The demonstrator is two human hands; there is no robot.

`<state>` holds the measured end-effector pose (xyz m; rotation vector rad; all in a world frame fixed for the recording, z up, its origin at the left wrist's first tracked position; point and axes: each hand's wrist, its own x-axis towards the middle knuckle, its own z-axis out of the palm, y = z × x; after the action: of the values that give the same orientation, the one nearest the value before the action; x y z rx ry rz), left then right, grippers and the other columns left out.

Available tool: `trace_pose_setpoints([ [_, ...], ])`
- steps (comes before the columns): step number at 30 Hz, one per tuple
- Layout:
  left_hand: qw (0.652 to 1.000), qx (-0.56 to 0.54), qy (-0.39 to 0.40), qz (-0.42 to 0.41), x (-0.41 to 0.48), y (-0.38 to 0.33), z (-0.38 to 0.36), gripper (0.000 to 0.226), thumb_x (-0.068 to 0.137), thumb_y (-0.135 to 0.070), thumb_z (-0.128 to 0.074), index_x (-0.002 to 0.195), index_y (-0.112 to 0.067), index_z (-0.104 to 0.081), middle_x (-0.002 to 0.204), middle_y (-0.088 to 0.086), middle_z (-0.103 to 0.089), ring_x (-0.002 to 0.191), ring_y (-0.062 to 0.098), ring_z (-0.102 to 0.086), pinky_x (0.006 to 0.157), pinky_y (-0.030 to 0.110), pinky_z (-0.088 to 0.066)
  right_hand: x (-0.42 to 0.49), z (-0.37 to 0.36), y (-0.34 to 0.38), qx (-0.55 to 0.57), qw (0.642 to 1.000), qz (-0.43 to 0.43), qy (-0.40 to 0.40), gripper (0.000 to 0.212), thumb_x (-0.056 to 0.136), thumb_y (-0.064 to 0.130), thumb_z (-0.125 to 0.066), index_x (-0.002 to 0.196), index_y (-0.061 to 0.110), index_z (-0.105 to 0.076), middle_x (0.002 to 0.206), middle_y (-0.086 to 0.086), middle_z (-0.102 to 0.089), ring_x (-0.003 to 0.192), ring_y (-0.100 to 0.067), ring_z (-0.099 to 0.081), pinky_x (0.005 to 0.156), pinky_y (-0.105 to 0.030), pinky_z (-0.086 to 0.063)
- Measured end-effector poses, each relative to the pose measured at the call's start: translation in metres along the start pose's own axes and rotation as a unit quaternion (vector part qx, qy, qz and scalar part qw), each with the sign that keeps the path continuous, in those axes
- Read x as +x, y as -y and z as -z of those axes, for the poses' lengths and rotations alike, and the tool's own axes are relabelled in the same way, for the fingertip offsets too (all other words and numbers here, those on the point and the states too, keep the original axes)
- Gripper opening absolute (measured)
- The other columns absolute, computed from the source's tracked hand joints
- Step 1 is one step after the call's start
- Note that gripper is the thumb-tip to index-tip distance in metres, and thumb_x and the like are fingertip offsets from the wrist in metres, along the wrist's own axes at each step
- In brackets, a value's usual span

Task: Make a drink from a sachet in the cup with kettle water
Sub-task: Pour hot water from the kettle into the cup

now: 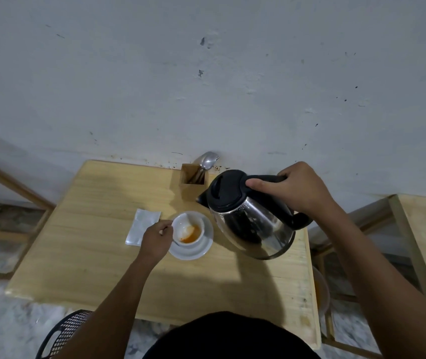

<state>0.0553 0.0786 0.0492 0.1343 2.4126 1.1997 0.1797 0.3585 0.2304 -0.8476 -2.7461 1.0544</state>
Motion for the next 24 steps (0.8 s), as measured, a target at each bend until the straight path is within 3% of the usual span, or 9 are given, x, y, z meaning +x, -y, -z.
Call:
trace_pose_setpoints([
  [7, 0.999, -0.033, 0.023, -0.018, 0.002, 0.007, 0.005, 0.028, 0.094, -0.014, -0.053, 0.119, -0.007, -0.064, 0.118, 0.010, -0.066, 0.100, 0.018, -0.058, 0.084, 0.026, -0.041, -0.008, -0.017, 0.030, -0.093, 0.995, -0.025, 0.025, 0.076, 0.054, 0.084, -0.066, 0.048, 0.014, -0.036, 0.043, 0.003, -0.037, 0.043, -0.017, -0.042, 0.049, -0.028, -0.033],
  [15, 0.998, -0.038, 0.032, -0.038, 0.005, 0.009, 0.008, 0.027, 0.094, -0.011, -0.054, 0.117, -0.004, -0.064, 0.117, 0.014, -0.066, 0.103, 0.022, -0.059, 0.084, 0.026, -0.040, -0.007, -0.032, 0.053, -0.191, 0.980, -0.025, 0.056, 0.076, 0.055, 0.086, -0.063, 0.053, 0.013, -0.042, 0.048, 0.002, -0.045, 0.047, -0.018, -0.049, 0.050, -0.027, -0.036],
  [24, 0.998, -0.039, 0.028, -0.041, 0.008, 0.012, 0.007, 0.027, 0.094, -0.013, -0.054, 0.118, -0.006, -0.064, 0.114, 0.013, -0.067, 0.094, 0.014, -0.055, 0.082, 0.025, -0.040, -0.006, -0.039, 0.062, -0.228, 0.971, -0.033, 0.060, 0.076, 0.056, 0.087, -0.061, 0.054, 0.013, -0.043, 0.050, 0.002, -0.046, 0.049, -0.018, -0.049, 0.050, -0.027, -0.034],
])
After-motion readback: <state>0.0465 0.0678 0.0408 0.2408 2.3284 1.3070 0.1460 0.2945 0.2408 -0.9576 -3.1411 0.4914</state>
